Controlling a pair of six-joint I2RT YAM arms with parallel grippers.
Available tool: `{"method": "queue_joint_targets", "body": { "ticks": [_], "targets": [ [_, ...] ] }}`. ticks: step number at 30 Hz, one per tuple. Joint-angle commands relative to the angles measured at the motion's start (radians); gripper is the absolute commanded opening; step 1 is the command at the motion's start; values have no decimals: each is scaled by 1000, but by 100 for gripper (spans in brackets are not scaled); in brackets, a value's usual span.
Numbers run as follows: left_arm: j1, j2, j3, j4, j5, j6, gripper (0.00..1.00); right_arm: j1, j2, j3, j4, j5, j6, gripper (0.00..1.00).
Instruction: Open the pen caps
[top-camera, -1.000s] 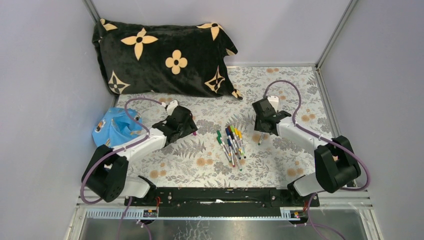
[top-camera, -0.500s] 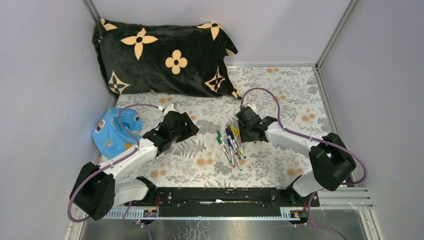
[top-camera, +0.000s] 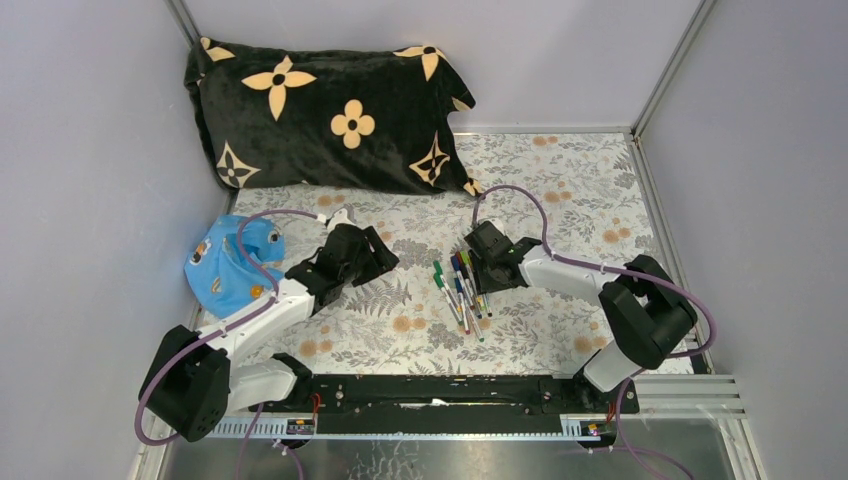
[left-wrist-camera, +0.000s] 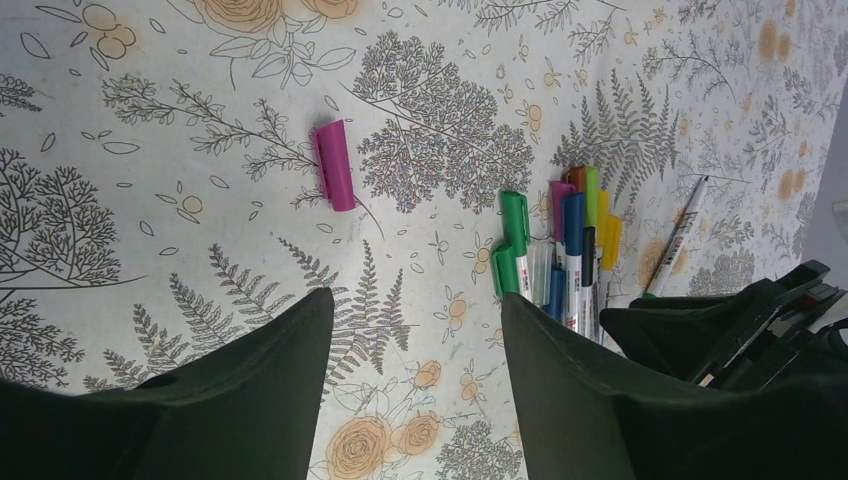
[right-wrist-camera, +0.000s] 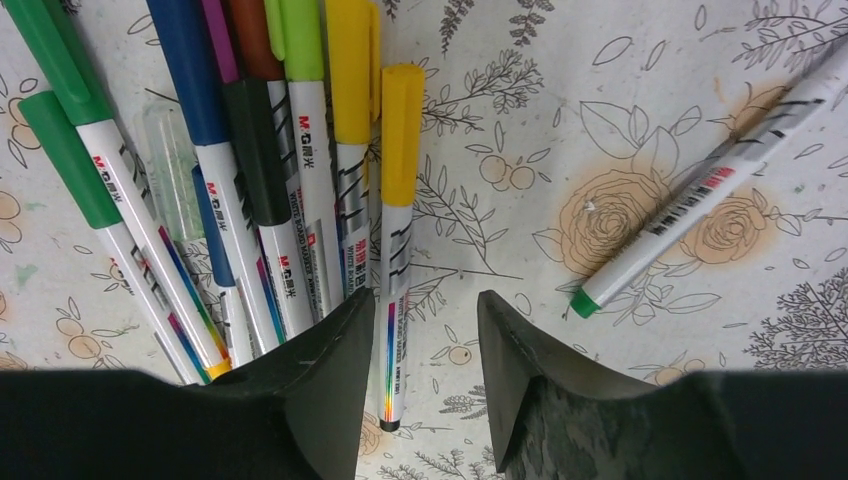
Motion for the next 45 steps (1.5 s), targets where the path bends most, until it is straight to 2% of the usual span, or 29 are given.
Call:
{"method": "queue_joint_targets", "body": {
  "ticks": [1,10,15,18,21,26,28,35,45],
  "targets": [
    [-2,-7,-16,55,14,-10,69,18,18,-3,25,-8,-6,49],
    [-2,-12,-23,60,12,-8,69,19,44,-11,23,13,-1,48],
    [-2,-11,-23,62,11,-12,69,26,66,-22,24,11,4,41],
    [-2,-10,-21,62,13,-16,69,34,72,-41,35,10,17,30],
    [-2,-11,-15,64,22,-23,69,42,70,-54,39,5,26,10],
    [-2,-3,1,85,76,-24,71,49,13,-57,29,6,36,0],
    [-2,-3,-4,116,117,-31,74,55,-23,-48,20,8,36,0],
    [-10,35,-22,240,226,-93,75,100,-123,13,-23,-14,45,0],
    [-112,158,44,307,232,-158,75,203,-136,92,-35,-30,79,0]
  ]
}}
